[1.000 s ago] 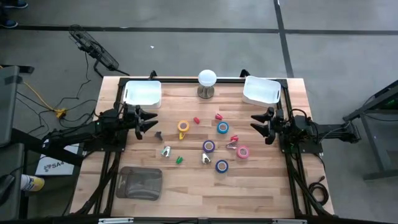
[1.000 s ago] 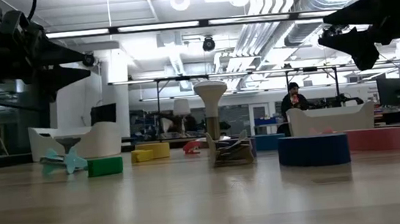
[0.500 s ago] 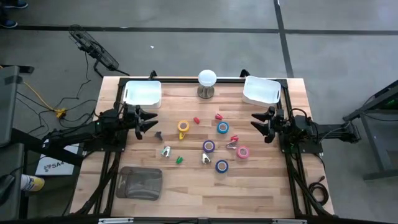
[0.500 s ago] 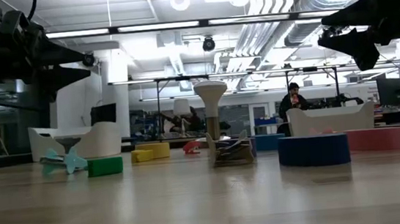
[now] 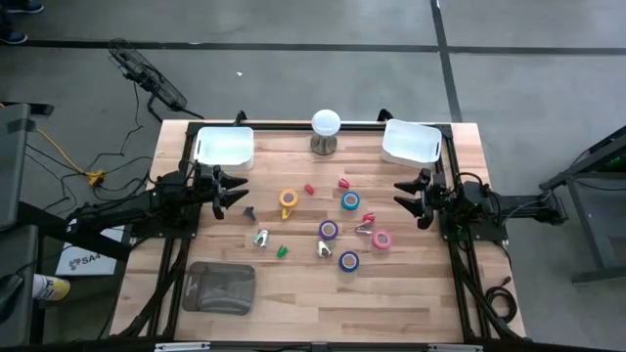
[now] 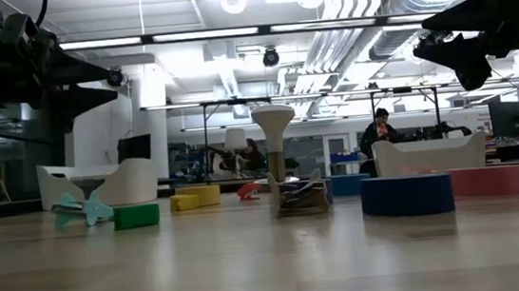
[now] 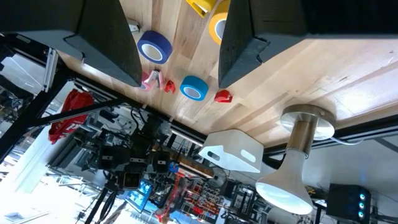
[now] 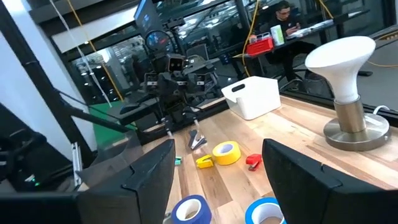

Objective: Pick and place Stapler, Stapler remover, tape
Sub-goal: Put the pink tape into the black bin

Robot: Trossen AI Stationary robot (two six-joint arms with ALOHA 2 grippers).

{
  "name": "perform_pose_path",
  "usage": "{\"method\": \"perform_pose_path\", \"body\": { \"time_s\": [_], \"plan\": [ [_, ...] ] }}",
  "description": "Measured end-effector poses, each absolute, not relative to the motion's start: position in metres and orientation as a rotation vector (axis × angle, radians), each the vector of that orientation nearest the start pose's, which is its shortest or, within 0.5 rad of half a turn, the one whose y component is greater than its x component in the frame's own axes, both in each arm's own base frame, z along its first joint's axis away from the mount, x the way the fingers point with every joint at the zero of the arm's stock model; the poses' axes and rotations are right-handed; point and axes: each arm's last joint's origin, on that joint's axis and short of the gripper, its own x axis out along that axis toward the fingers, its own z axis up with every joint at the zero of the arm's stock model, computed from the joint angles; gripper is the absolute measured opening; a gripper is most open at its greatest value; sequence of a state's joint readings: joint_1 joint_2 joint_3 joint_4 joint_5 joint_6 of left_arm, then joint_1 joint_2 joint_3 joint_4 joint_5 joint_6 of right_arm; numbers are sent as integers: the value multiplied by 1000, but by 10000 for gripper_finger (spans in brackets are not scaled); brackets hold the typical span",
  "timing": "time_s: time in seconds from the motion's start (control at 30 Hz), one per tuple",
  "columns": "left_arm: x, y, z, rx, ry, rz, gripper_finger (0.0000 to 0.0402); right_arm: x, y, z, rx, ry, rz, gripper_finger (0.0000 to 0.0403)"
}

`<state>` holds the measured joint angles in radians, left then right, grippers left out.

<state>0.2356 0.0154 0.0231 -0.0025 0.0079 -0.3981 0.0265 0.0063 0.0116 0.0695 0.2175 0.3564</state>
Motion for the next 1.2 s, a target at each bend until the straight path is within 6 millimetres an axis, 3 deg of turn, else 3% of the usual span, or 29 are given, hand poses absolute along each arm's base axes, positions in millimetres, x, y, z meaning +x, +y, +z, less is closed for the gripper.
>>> {"method": "perform_pose_path", "body": {
  "time_s": [0.33, 0.5, 0.87, 1.2],
  "plan": [
    [95, 22, 170, -396, -51, 223, 209, 96, -8, 174, 367, -130, -322, 233],
    [95, 22, 170, -396, -51, 223, 209, 96, -9, 177, 407, -36, -387, 233],
    [95, 22, 170, -396, -51, 223, 209, 100, -8, 211, 660, 266, -486, 232],
    [95, 22, 170, -396, -51, 223, 209, 132, -3, 242, 867, 565, -521, 232]
  ]
}}
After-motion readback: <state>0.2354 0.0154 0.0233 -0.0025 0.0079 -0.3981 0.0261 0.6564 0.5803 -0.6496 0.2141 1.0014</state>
